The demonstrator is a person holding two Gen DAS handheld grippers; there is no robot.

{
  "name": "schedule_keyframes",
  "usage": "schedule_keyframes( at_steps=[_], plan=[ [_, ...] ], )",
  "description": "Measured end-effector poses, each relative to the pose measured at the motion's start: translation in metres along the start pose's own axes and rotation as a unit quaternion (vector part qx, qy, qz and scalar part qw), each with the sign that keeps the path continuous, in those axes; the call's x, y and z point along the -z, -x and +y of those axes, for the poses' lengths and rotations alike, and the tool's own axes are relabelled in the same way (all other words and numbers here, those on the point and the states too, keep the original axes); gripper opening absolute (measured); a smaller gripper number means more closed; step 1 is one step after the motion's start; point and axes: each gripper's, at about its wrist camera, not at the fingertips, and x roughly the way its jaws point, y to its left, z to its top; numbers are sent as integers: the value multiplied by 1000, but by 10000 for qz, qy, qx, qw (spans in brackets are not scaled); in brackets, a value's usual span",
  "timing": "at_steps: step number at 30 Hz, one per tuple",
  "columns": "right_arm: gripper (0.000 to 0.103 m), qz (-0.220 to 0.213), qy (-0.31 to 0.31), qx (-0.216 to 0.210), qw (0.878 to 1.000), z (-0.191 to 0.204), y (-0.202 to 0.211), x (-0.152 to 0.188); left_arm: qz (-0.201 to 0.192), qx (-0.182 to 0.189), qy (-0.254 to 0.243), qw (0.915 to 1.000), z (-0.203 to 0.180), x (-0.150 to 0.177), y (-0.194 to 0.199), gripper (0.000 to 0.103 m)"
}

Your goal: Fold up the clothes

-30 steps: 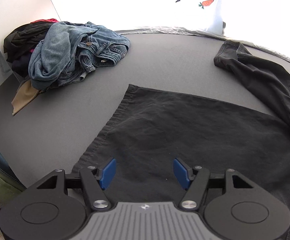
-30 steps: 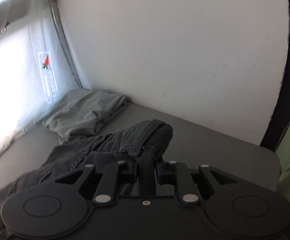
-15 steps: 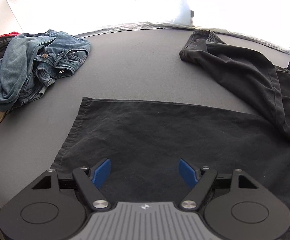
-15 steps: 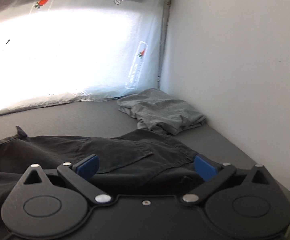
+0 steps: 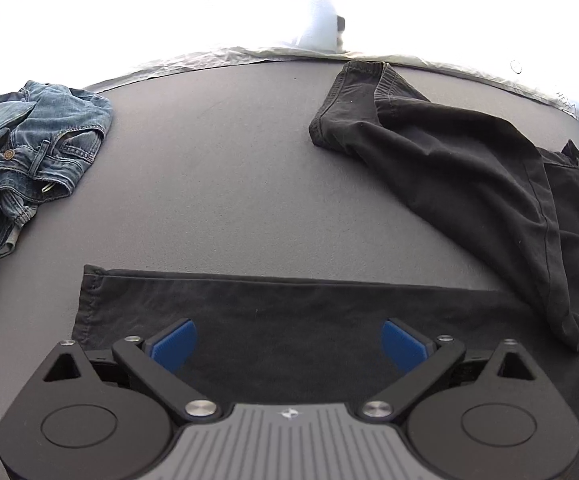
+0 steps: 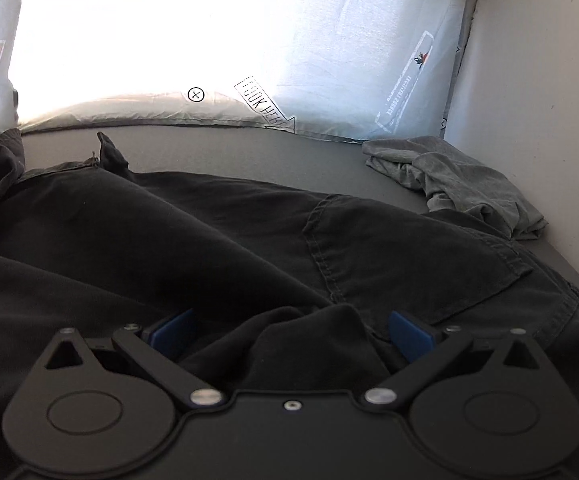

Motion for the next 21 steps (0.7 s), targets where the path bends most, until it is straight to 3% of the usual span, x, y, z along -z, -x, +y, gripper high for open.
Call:
schedule_keyframes(
  at_steps=[7,12,15,18,19,20,21],
  plan=[
    [103,198,-616,-425,9970,-21,-14,-2,32,662,290,9974,-28,-55,-32,99],
    [103,199,-620,-391,9971,-18,-15,-1,-361,1050,660,9916,-50,-107,-45,99],
    [103,199,-625,-387,9971,-18,-15,-1,-314,1816,1586,9700,-48,-133,-58,99],
    [103,198,-625,-380,9971,-17,-14,-1,1,2594,2438,9345,-46,-153,-86,98],
    [103,199,-625,-376,9971,-17,-14,-1,85,2615,2612,9291,-48,-159,-96,96],
    [103,200,-625,-374,9971,-17,-14,-1,131,2519,2681,9298,-50,-165,-105,93],
    [103,200,-624,-372,9972,-17,-14,-1,182,2368,2702,9330,-53,-170,-114,83]
  ],
)
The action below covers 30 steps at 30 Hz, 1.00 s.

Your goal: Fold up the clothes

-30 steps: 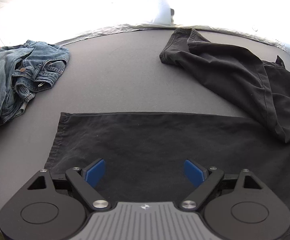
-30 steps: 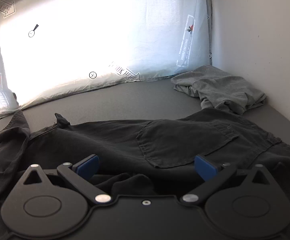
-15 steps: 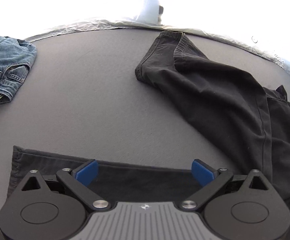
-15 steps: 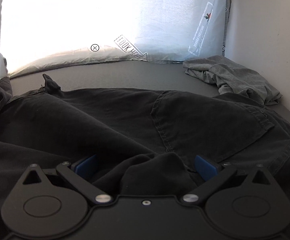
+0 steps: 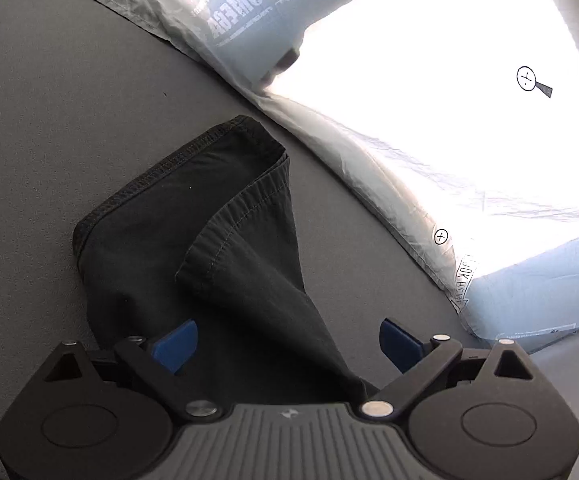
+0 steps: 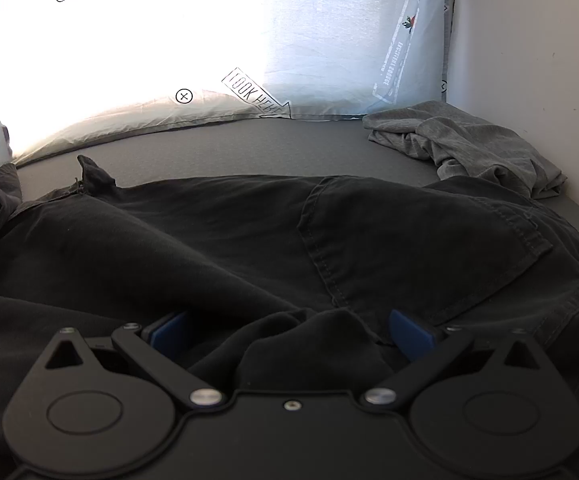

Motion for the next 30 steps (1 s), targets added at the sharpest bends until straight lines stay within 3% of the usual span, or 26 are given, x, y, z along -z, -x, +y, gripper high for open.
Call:
schedule_keyframes(
  at_steps=[2,5,7,8,14,18,21,25,28,30],
  plan=[
    [103,1,1,3,10000,0,0,0,73,-275,43,9996,-1,-8,-17,70],
    [103,3,-2,5,10000,0,0,0,84,-582,98,9982,0,-17,-32,39],
    [103,4,-2,8,10000,0,0,0,-18,-573,163,9982,1,-20,-29,10],
    [103,5,-3,10,10000,0,0,0,-101,-506,220,9984,2,-21,-25,7],
    [103,9,-12,12,10000,0,-1,-1,-1134,-463,112,9924,18,-26,80,5],
    [103,9,-18,7,10000,0,-1,-1,-1901,-1009,-187,9764,48,-7,181,5],
    [103,9,-23,3,10000,-1,0,-1,-2220,-1522,108,9630,91,23,249,5],
    [103,9,-23,2,10000,-1,0,0,-2123,-2202,911,9477,167,75,303,5],
    [103,13,-24,5,10000,-1,0,0,-1571,-2585,1453,9420,215,108,294,9],
    [103,26,-26,17,10000,-1,-1,-1,-1313,-2938,1386,9366,232,129,285,13]
  ],
)
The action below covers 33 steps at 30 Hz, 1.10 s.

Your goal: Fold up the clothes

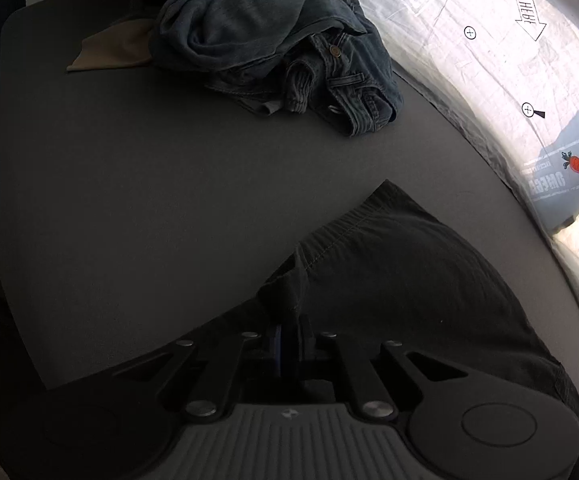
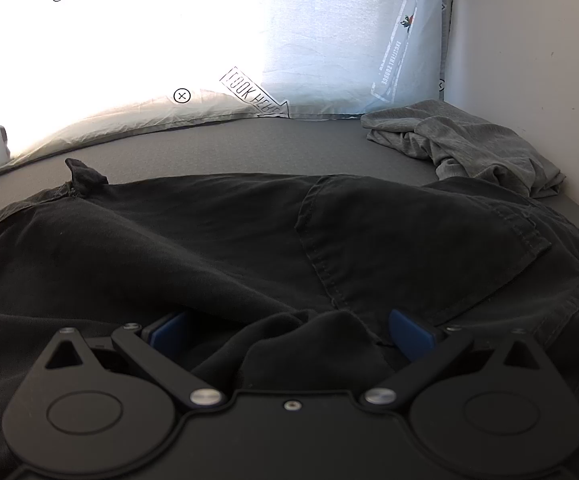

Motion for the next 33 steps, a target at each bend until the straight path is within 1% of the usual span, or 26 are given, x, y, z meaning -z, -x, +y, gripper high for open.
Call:
schedule_keyframes(
  at_steps=[1,3,4,5,6,7,9,11,13,14,15,16,18,21,23,24,25,26,27,28,29,30,31,32,33],
  plan=[
    [103,15,-6,9,10000,0,0,0,-68,-132,-145,9998,-1,5,-1,14],
    [103,171,-19,7,9999,0,-1,-6,-223,-167,-435,9987,-8,5,1,17],
    [103,303,-34,-3,9995,-1,-3,-10,-316,-88,-555,9979,-15,1,3,22],
    [103,491,-79,-49,9988,-3,-4,-16,-414,4,-671,9969,-22,-4,4,25],
    [103,696,-136,-112,9974,-5,-5,-24,-549,107,-796,9953,-30,-10,7,31],
    [103,775,-222,-288,9963,-8,-4,-31,-685,159,-936,9931,-38,-16,6,38],
    [103,593,-411,-624,9954,-17,5,-43,-912,142,-1300,9872,-54,-28,3,44],
    [103,336,-452,-701,9960,-24,15,-59,-994,49,-1661,9811,-70,-42,-8,44],
    [103,31,-349,-566,9978,-34,21,-76,-1013,29,-2025,9740,-85,-54,-20,48],
    [103,-108,-307,-437,9985,-40,22,-84,-997,35,-2178,9709,-90,-60,-27,50],
    [103,-218,-295,-310,9988,-48,20,-91,-949,34,-2315,9682,-95,-66,-37,54],
    [103,-283,-306,-163,9990,-58,15,-98,-879,3,-2416,9664,-100,-71,-47,55],
    [103,-256,-328,196,9989,-79,-1,-109,-734,-84,-2542,9643,-110,-80,-66,55],
    [103,35,-241,754,9969,-107,-33,-117,-569,-229,-2702,9608,-122,-89,-93,55],
    [103,323,-170,985,9945,-127,-59,-119,-503,-258,-2742,9600,-128,-94,-106,56],
    [103,452,-125,1051,9934,-134,-70,-120,-466,-242,-2745,9602,-130,-97,-112,58],
    [103,600,-63,1047,9927,-141,-80,-119,-443,-214,-2750,9602,-133,-99,-117,61],
    [103,762,6,1012,9919,-147,-89,-119,-510,-178,-2743,9601,-135,-101,-119,63],
    [103,925,93,946,9912,-152,-98,-118,-514,-152,-2761,9596,-136,-102,-122,69],
    [103,1077,169,846,9904,-155,-105,-116,-502,-109,-2747,9602,-137,-105,-124,71],
    [102,1215,184,721,9898,-158,-111,-115,-489,-64,-2725,9609,-137,-107,-125,72],
    [99,1320,132,603,9893,-161,-115,-115,-446,21,-2630,9638,-135,-110,-127,72],
    [98,1409,58,493,9888,-163,-118,-114,-352,146,-2422,9695,-133,-114,-130,72],
    [97,1455,-7,411,9885,-165,-118,-114,-312,220,-2278,9730,-131,-117,-131,71],
    [92,1477,-68,343,9884,-167,-117,-114,-284,283,-2151,9758,-129,-118,-132,71]
  ],
)
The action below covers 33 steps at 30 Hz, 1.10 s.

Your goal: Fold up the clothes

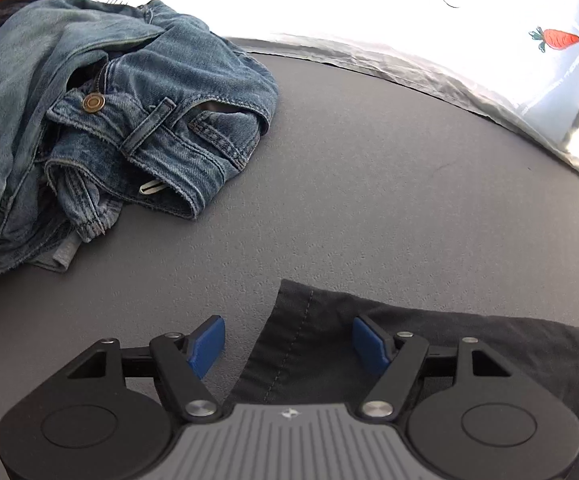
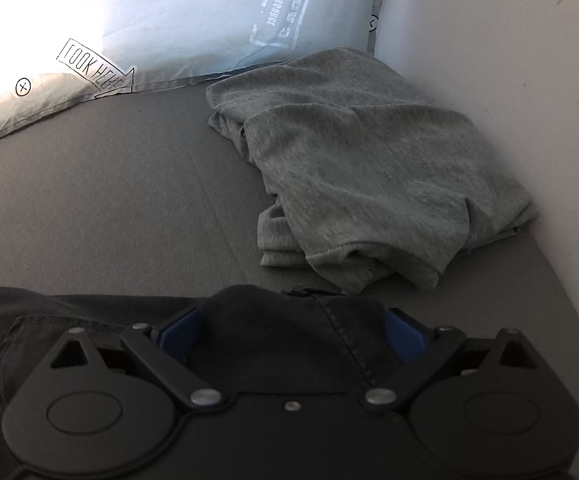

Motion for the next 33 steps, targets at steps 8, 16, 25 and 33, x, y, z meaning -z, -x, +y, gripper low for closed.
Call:
schedule_keyframes(
  at_steps=[8,16,25,33],
  plan=[
    [34,-245,268,-149,9992,20,21,15,26,168,-324,9993,-10,5,2,68],
    [17,-1184,118,129,9928,37,71,5,-464,-81,48,9989,-10,-4,25,18],
    [14,-2264,-326,196,9733,30,127,-33,-2072,528,-197,9767,-60,-80,105,17],
    [46,-1692,-762,1159,9758,19,71,-49,-1660,-74,-720,9835,-150,-138,11,27]
  ],
)
